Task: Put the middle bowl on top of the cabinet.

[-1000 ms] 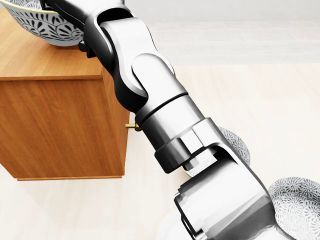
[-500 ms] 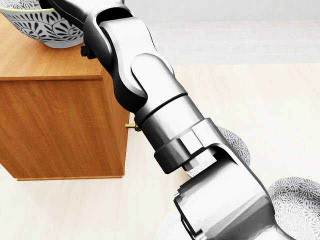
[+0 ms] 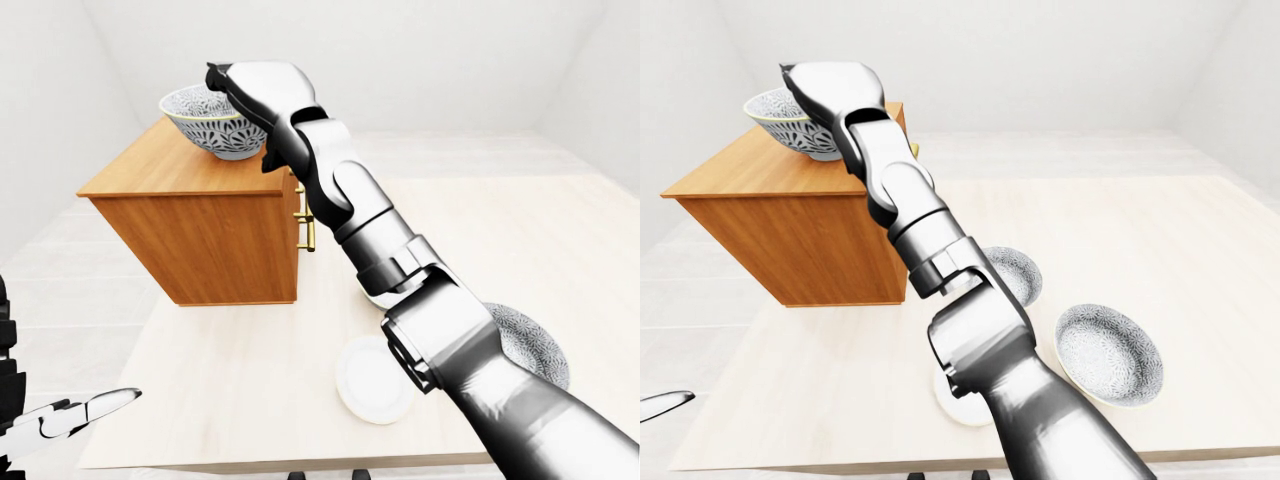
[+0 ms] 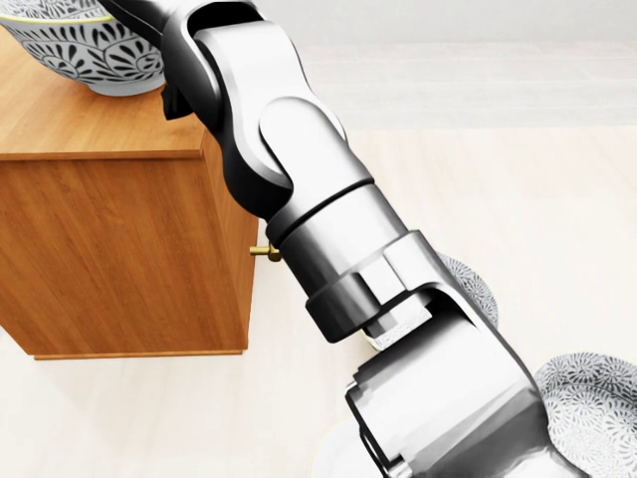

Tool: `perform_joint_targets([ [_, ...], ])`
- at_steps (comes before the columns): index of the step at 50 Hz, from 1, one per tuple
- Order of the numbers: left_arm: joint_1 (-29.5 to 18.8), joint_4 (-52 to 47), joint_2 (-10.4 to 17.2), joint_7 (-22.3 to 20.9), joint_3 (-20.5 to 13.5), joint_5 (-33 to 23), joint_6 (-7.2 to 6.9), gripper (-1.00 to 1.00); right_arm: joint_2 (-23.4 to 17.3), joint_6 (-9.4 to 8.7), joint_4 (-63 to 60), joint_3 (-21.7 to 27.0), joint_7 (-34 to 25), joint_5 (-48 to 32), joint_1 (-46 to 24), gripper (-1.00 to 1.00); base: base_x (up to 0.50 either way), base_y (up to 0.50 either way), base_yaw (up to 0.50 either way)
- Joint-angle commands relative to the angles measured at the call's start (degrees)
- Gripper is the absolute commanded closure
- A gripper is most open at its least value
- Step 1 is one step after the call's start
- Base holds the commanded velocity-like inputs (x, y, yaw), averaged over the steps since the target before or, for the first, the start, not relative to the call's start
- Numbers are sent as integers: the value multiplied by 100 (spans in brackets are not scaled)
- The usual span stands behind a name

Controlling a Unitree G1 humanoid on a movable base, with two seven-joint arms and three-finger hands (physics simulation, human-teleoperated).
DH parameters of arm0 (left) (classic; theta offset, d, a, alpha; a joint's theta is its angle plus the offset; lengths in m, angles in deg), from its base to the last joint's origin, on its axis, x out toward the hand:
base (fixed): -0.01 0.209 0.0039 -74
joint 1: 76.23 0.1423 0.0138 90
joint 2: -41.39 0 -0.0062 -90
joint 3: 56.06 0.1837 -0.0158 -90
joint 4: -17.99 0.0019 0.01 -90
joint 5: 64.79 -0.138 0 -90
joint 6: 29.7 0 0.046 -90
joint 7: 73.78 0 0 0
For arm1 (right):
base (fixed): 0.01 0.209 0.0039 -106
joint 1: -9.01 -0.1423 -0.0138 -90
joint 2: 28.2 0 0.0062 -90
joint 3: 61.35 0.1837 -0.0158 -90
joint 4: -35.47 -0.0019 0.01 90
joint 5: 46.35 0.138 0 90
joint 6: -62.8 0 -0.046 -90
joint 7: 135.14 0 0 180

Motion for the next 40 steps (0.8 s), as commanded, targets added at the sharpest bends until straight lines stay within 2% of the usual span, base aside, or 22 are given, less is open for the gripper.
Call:
perform_joint_targets([
  [1,-13,25,58,-45,-28,35,0,-100,-35,0,-43,4,-123,-4,-97,-47,0,0,0],
  [28,-4,-112,101,-41,-150,182,0,-100,-75,0,-719,9,-678,-168,-121,-56,0,0,0],
  [33,0,-162,106,-33,-201,238,0,-100,-93,0,-800,23,-731,-186,-107,-80,0,0,0],
  [39,-33,-103,111,-36,-172,184,0,-100,-124,0,-911,13,-773,-221,-21,-93,0,0,0],
  [40,-42,-93,122,-29,-170,182,0,-100,-137,0,-920,16,-769,-227,-11,-100,0,0,0],
])
